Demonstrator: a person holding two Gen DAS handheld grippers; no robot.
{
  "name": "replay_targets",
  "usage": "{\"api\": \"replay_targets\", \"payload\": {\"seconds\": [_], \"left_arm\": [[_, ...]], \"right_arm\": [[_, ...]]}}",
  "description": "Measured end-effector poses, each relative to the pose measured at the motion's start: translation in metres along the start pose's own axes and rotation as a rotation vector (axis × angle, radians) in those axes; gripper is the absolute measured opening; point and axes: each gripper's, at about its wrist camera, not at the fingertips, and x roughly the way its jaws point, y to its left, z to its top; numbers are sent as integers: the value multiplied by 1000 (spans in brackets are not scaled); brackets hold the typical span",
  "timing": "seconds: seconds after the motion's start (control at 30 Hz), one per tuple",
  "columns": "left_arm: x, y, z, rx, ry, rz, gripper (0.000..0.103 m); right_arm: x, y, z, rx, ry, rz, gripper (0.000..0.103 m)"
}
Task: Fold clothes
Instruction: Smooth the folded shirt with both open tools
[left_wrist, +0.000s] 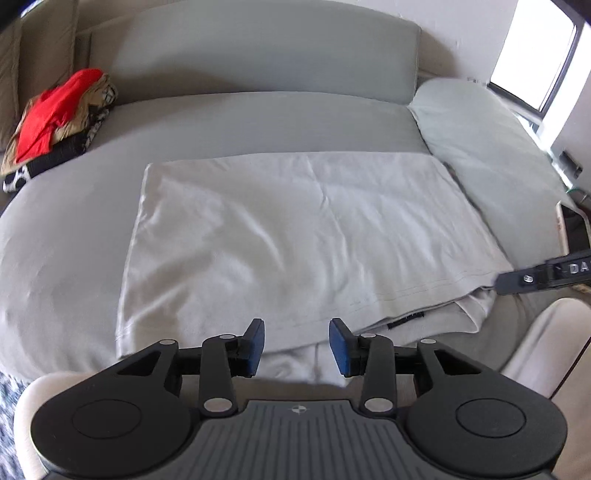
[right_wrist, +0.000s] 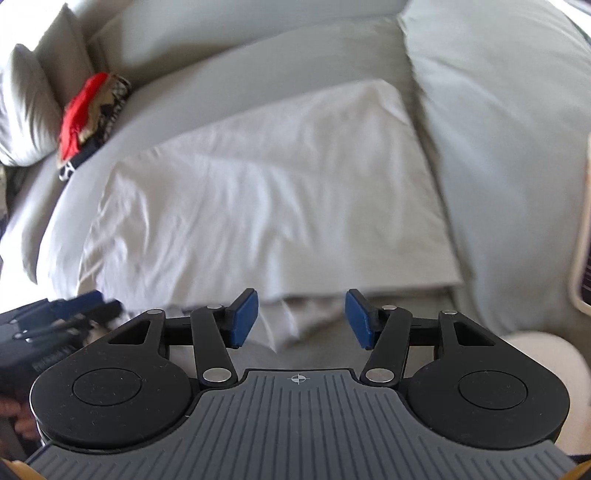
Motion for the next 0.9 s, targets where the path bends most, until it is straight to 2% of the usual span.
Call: {"api": "replay_targets", "payload": {"seconds": [0.1,0.3,0.4,0.43,0.57,0.77,0.9], "left_arm": [[10,-7,3,11,-20,48,41],[30,-20,7,30,-61,140,42],[41,-21,2,13,-91,135,43],[44,-22,0,17,-99,134,43],[41,-22,-2,38,-80,133,43],[32,-25,-9,52,-27,123,43],[26,-29,-14,74,10,124,43]], "right_arm": [[16,16,-2,-4,-50,2,38],[32,20,-3,17,-182,-25,38],[41,20,-7,-40,-249,-100,37],[44,20,-9,-68,-252,-123,33],[38,18,-23,-162,-223,-143,33],[17,-3,-39,-70,-162,-94,33],[6,-6,-47,-37,-133,-134,39]]}}
